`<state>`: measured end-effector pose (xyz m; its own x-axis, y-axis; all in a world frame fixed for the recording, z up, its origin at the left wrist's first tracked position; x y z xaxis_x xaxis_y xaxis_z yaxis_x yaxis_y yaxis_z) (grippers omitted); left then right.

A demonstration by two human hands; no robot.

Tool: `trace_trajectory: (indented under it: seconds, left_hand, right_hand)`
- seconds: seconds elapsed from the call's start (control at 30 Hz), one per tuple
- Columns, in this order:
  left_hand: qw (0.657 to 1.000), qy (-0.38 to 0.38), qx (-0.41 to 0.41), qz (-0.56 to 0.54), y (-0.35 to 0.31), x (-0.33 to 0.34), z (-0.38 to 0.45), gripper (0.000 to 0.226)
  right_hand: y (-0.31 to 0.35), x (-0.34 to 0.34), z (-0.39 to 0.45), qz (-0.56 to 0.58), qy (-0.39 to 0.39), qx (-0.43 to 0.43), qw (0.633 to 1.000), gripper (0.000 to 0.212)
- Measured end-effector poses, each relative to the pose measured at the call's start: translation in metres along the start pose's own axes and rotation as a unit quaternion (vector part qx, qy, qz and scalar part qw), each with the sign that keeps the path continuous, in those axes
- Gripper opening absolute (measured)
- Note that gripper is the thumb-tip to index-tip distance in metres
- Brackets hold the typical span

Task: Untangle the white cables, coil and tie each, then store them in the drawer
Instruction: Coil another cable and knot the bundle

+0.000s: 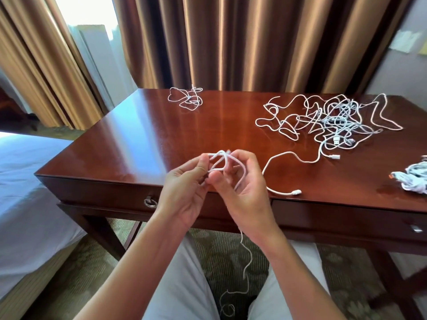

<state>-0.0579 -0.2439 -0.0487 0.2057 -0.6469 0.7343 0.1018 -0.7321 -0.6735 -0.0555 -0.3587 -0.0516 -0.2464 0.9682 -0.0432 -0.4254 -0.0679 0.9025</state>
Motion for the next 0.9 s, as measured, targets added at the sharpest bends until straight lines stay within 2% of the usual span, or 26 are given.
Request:
trace_trajectory:
  seconds: [0.07, 0.17, 0.23, 0.37, 0.43, 0.47, 0.5, 0.53, 0.57, 0.63, 0.67, 0.73, 0.8, 0.83, 0.9]
  left_hand:
    - [1.000, -0.002, -0.010, -0.006, 0.007, 0.002, -0.001, 0.022]
    - [0.999, -0.005, -0.031, -0.007, 0.015, 0.000, -0.001, 0.027]
    - [0.999, 0.004, -0.049, -0.007, 0.017, -0.002, -0.001, 0.030]
    - [0.994, 0.031, -0.109, 0.002, 0.023, -0.006, -0.005, 0.015]
    - [0.990, 0.048, -0.127, 0.029, 0.025, -0.008, -0.007, 0.022]
    - [0.991, 0.046, -0.103, 0.069, 0.023, -0.011, -0.006, 0.023]
    - [0.989, 0.039, -0.045, 0.134, 0.017, -0.013, -0.004, 0.020]
    - [0.975, 0.027, 0.042, 0.219, 0.007, -0.015, -0.002, 0.017]
    - [0.941, 0.021, 0.143, 0.305, -0.006, -0.015, -0.002, 0.017]
    - [0.862, 0.095, 0.289, 0.406, -0.025, -0.001, -0.006, 0.020]
    - [0.830, 0.162, 0.309, 0.435, -0.028, 0.007, -0.008, 0.024]
    - [0.769, 0.269, 0.285, 0.505, -0.028, 0.017, -0.010, 0.029]
    - [0.722, 0.305, 0.272, 0.559, -0.028, 0.020, -0.010, 0.024]
    - [0.719, 0.304, 0.274, 0.561, -0.030, 0.020, -0.009, 0.021]
    - [0.736, 0.298, 0.280, 0.539, -0.034, 0.018, -0.007, 0.016]
  right_hand:
    - [-0.006, 0.002, 0.000, -0.046, -0.042, 0.017, 0.998, 0.046]
    - [-0.010, 0.003, 0.000, -0.097, -0.089, 0.016, 0.991, 0.034]
    - [-0.010, 0.006, 0.000, -0.114, -0.092, 0.004, 0.989, 0.041]
    - [-0.011, 0.007, 0.004, -0.226, -0.105, -0.043, 0.967, 0.031]
    - [-0.009, 0.001, 0.009, -0.250, -0.116, -0.053, 0.960, 0.036]
    - [-0.008, -0.002, 0.011, -0.248, -0.108, -0.052, 0.961, 0.039]
    - [-0.006, -0.004, 0.012, -0.241, -0.087, -0.045, 0.965, 0.042]
    - [-0.005, -0.006, 0.013, -0.231, -0.057, -0.030, 0.971, 0.044]
    - [-0.005, -0.007, 0.013, -0.223, -0.021, -0.010, 0.974, 0.044]
    - [-0.007, -0.004, 0.012, -0.221, 0.059, 0.024, 0.973, 0.041]
    - [-0.010, -0.002, 0.012, -0.218, 0.099, 0.039, 0.970, 0.039]
    - [-0.015, 0.001, 0.010, -0.201, 0.174, 0.074, 0.961, 0.035]
    - [-0.016, 0.002, 0.008, -0.171, 0.219, 0.114, 0.954, 0.043]
    - [-0.014, 0.002, 0.006, -0.156, 0.230, 0.124, 0.953, 0.045]
    - [-0.009, 0.002, 0.005, -0.128, 0.240, 0.121, 0.955, 0.036]
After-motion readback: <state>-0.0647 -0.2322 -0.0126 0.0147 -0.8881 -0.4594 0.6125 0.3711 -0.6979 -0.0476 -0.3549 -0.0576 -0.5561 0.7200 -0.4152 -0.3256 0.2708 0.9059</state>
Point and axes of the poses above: each hand's wrist, its own z-axis towards the middle knuckle, its own x-axis out of the palm, y = z × x, the point moved 4 cm from there along z, towards the middle knuckle, and after that the axes turned 14 degrees about -z, right-handed, at the moved point
